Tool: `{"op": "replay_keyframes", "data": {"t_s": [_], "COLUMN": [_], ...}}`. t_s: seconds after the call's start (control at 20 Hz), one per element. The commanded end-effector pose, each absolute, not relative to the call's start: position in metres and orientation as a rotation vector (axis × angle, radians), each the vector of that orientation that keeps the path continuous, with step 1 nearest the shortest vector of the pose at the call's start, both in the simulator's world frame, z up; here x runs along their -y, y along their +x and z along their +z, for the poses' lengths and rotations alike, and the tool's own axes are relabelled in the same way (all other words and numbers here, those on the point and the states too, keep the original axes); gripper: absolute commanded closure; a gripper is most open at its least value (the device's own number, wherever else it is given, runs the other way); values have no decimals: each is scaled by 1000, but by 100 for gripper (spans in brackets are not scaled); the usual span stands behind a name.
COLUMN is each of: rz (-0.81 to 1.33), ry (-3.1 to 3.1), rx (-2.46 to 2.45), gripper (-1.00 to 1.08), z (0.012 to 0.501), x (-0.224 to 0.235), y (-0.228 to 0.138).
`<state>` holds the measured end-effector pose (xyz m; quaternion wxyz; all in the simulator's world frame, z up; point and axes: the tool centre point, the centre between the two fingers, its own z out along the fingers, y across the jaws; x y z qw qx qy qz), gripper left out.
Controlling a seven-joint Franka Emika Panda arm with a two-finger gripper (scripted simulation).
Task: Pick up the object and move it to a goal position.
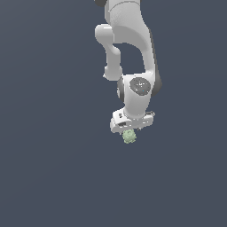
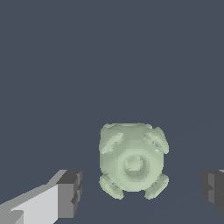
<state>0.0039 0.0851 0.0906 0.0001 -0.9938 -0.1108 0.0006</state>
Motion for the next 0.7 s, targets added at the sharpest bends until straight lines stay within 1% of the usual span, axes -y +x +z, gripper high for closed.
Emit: {"op": "replay_keyframes", "data": {"t_s": [0.0,0.2,0.45,0.65], "rz": [1,1,0,0], "ry": [-3122,-3122,-3122,-3122], "rx": [347,349,351,352], "gripper": [-92,-92,-92,-92], "z": [89,77,51,40], "x": [-85,-85,-85,-85], "y": [4,4,3,4]}}
